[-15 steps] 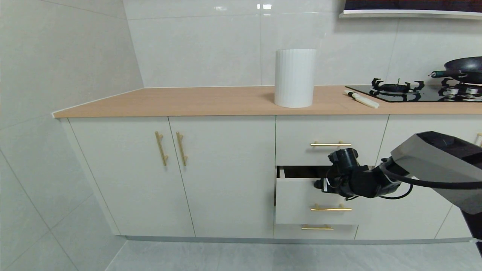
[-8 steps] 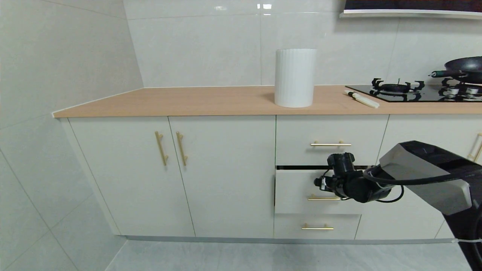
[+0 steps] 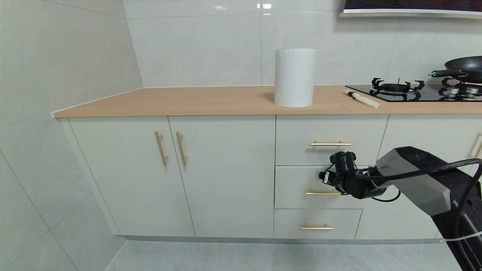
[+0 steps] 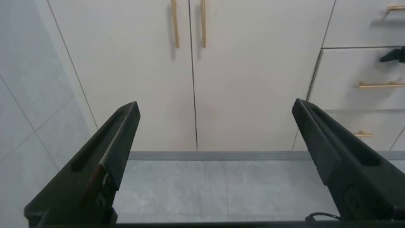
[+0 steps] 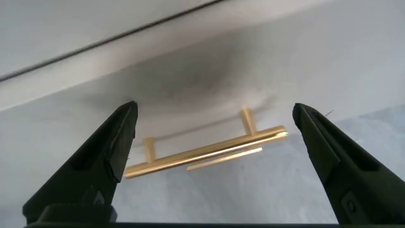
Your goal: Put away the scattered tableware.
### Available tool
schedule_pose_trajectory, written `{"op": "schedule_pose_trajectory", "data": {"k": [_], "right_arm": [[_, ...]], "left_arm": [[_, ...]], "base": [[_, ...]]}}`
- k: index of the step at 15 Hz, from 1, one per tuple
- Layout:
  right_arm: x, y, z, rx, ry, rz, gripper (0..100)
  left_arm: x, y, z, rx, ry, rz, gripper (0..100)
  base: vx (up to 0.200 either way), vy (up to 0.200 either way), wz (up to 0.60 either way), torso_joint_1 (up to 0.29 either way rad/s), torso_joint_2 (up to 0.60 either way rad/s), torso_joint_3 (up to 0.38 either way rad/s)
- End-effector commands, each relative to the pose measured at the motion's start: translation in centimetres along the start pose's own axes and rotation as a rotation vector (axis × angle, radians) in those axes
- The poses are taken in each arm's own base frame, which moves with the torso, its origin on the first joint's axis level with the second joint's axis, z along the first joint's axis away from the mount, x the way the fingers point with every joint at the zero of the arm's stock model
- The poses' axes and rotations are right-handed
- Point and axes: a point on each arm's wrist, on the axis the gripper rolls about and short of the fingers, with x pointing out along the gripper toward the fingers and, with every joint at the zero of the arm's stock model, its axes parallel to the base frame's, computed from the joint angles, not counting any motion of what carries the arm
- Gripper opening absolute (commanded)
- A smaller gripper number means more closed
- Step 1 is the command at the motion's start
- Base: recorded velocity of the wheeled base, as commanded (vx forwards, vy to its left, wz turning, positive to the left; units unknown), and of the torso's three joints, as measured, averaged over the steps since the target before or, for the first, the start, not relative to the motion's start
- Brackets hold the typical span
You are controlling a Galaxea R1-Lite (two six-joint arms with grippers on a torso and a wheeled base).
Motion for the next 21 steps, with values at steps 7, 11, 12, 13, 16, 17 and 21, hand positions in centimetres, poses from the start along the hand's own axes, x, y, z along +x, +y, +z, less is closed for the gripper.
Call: {"op": "schedule_pose_trajectory", "data": {"k": [7, 11, 12, 13, 16, 17, 21], "right_arm": [[1.3, 0.3, 0.2, 0.044, -0.04, -0.012, 100], [-3.8, -0.3, 2.5, 0.043, -0.045, -0.055, 100], [-6.1, -0.8, 3.0, 0.037, -0.033, -0.056, 100], [-9.6, -1.4, 4.0, 0.033, -0.03, -0.05, 100], [-18.3, -3.5, 4.2, 0.027, -0.031, -0.051, 100], [-21.4, -4.5, 4.4, 0.039, -0.06, -0.038, 100], [-33.9, -9.9, 4.7, 0.053, -0.291, -0.027, 100]], "left_arm": [[0.0, 0.0, 0.0, 0.0, 0.0, 0.0, 100], [0.0, 0.0, 0.0, -0.002, 0.0, 0.0, 100], [0.0, 0.0, 0.0, 0.0, 0.0, 0.0, 100], [0.0, 0.0, 0.0, 0.0, 0.0, 0.0, 100], [0.0, 0.0, 0.0, 0.0, 0.0, 0.0, 100], [0.0, 0.0, 0.0, 0.0, 0.0, 0.0, 100], [0.0, 0.0, 0.0, 0.0, 0.0, 0.0, 100]], "base": [[0.0, 0.0, 0.0, 0.0, 0.0, 0.0], [0.0, 0.0, 0.0, 0.0, 0.0, 0.0], [0.0, 0.0, 0.0, 0.0, 0.0, 0.0], [0.0, 0.0, 0.0, 0.0, 0.0, 0.0], [0.0, 0.0, 0.0, 0.0, 0.0, 0.0], [0.0, 0.0, 0.0, 0.0, 0.0, 0.0], [0.0, 0.0, 0.0, 0.0, 0.0, 0.0]]}}
